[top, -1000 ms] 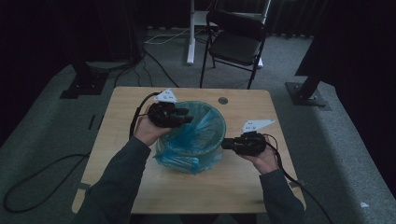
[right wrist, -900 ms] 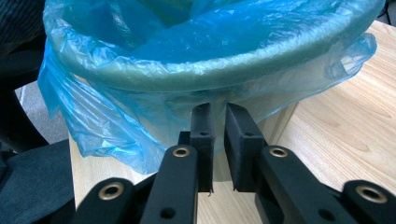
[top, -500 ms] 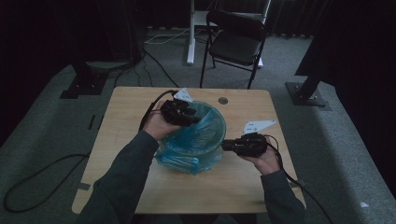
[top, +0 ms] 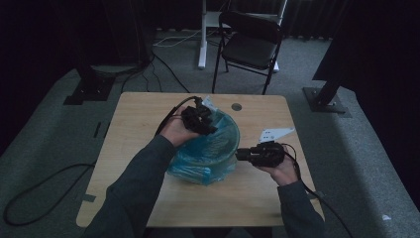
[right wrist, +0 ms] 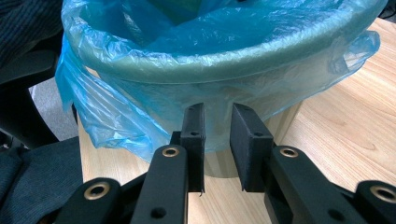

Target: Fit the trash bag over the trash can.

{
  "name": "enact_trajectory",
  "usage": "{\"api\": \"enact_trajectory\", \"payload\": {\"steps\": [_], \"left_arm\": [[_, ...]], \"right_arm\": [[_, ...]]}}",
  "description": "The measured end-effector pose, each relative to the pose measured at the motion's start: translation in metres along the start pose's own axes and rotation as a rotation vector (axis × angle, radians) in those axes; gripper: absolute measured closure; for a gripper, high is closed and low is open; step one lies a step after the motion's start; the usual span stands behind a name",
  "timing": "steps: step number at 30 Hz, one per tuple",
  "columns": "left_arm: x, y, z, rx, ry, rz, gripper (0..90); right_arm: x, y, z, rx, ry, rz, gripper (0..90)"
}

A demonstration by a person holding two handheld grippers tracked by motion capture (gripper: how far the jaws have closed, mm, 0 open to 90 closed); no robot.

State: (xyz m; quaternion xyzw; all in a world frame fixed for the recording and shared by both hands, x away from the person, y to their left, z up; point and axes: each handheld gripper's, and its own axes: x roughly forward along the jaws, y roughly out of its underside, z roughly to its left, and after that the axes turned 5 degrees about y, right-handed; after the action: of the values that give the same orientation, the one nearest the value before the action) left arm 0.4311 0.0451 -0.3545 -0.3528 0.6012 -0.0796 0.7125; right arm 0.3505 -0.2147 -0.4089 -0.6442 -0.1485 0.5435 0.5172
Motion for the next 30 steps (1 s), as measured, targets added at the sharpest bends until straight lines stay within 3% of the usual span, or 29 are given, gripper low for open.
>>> {"api": "enact_trajectory", "payload": {"steps": [8, 11, 16, 23, 27, 30], "left_arm": [[0.016, -0.004, 0.003, 0.026, -0.049, 0.108, 59.0], [0.019, -0.005, 0.003, 0.027, -0.06, 0.124, 58.8], [0.029, -0.007, 0.0, 0.049, -0.125, 0.211, 58.4], [0.032, -0.006, 0.002, 0.042, -0.226, 0.257, 58.0], [0.033, -0.005, 0.001, 0.056, -0.208, 0.262, 58.0], [0.032, -0.005, -0.005, 0.086, -0.147, 0.242, 57.9]], "right_arm": [[-0.001, 0.001, 0.0, 0.003, -0.004, -0.003, 74.7], [-0.001, 0.001, 0.0, 0.003, -0.004, -0.001, 74.5], [-0.002, 0.001, 0.0, 0.0, -0.005, 0.0, 74.1], [-0.002, 0.002, 0.0, 0.002, -0.006, 0.0, 73.9], [-0.003, 0.001, 0.0, 0.002, -0.006, -0.001, 73.8], [-0.003, 0.001, 0.001, 0.002, -0.007, -0.002, 73.7]]}}
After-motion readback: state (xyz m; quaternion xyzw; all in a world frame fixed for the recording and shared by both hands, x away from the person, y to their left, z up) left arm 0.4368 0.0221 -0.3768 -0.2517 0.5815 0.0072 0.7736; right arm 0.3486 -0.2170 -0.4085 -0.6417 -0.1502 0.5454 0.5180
